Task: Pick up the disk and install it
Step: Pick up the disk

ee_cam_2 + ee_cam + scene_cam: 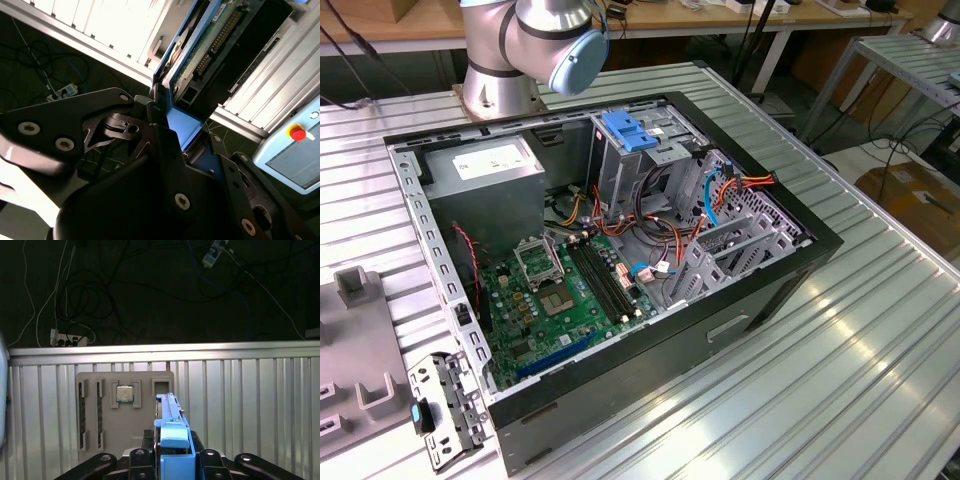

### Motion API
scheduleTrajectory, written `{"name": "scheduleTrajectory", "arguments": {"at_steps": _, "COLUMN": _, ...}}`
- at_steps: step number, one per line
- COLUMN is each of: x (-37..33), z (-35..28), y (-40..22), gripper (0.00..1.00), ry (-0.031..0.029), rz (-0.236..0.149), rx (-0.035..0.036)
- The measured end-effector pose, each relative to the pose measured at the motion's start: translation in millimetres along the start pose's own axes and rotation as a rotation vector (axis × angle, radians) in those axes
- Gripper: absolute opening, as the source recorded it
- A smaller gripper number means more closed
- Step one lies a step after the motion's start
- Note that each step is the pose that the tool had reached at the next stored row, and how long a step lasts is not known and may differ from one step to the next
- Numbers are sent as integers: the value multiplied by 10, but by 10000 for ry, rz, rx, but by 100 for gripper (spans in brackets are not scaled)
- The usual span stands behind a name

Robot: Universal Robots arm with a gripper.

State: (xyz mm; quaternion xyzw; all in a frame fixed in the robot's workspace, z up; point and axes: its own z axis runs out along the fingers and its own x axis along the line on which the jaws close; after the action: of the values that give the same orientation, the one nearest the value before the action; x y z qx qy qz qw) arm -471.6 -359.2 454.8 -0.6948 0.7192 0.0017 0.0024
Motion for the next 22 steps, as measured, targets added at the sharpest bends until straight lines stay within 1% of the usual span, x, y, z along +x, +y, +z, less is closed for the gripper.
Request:
{"name": "scheduleTrajectory", "arguments": {"at_steps": 10, "x": -1, "z": -89, "y": 0, "gripper": 37, "ry": 0, "rz": 0, "rx": -1}}
{"name": "scheduleTrajectory", "arguments": {"at_steps": 15, "x": -1, "z": -192, "y": 0, "gripper": 37, "ry": 0, "rz": 0, "rx": -1}}
{"name": "scheduleTrajectory", "arguments": {"at_steps": 22, "x": -2, "z": -313, "y": -1, "gripper": 37, "ry": 1, "rz": 0, "rx": -4}}
